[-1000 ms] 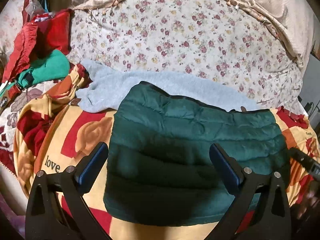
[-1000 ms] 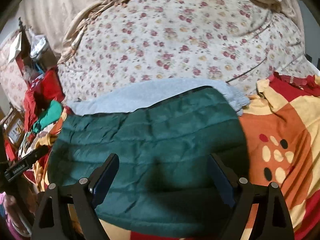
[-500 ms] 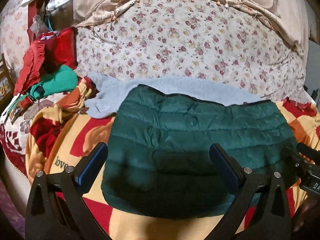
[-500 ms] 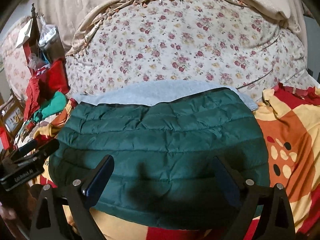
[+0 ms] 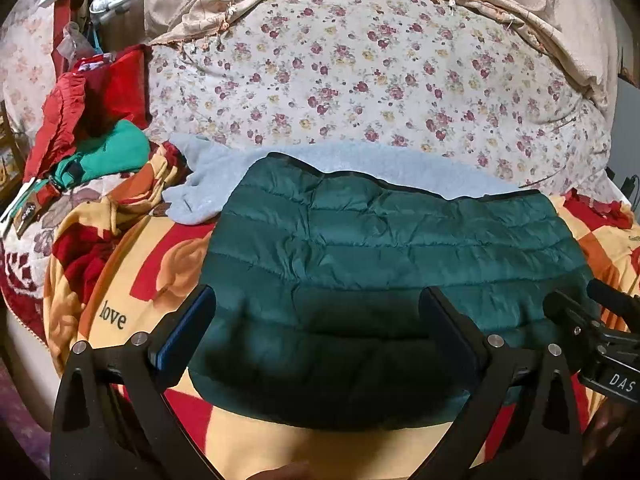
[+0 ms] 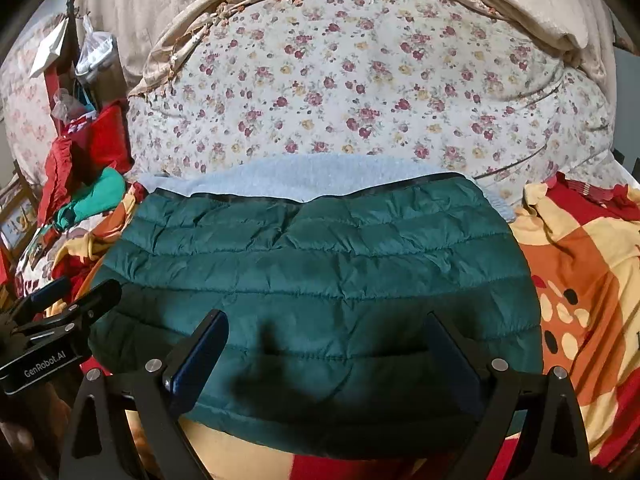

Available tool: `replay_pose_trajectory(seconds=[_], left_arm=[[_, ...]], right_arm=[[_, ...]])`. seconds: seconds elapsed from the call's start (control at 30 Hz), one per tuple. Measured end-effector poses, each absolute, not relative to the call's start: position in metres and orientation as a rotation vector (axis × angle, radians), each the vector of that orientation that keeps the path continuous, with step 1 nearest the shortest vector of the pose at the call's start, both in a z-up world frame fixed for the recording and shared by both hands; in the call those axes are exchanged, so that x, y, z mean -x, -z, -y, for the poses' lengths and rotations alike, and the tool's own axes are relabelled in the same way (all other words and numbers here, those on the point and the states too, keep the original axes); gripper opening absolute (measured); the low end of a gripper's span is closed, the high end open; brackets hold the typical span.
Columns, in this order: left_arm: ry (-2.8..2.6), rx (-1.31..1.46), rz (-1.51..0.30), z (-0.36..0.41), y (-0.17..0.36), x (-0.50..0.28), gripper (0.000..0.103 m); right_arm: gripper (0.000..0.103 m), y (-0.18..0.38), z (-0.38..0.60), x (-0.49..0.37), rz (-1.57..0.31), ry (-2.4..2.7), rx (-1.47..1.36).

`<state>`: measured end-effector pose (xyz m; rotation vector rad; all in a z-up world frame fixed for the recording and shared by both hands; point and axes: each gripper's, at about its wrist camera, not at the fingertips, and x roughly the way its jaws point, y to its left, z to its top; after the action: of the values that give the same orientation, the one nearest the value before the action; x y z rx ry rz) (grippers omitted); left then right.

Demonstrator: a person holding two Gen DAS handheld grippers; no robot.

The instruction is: Fold large clothes

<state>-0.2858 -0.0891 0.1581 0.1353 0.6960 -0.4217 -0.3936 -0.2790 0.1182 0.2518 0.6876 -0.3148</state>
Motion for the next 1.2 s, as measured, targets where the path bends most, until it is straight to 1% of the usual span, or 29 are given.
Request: replay_pose_trajectory(seconds=[0.6,1.2], left_arm=[[0.412,-0.139,-0.688,0.088,-0.158,0.288,0.102],[0.409,-0.141,-0.724,0.090,-0.146,0.282,0.102]], right_arm=[[0.097,-0.114,0.278,0.393,-0.698,0.316,-0.249],[0.097,-0.108,0.281,0.382,-0.725,0.313,-0.268]])
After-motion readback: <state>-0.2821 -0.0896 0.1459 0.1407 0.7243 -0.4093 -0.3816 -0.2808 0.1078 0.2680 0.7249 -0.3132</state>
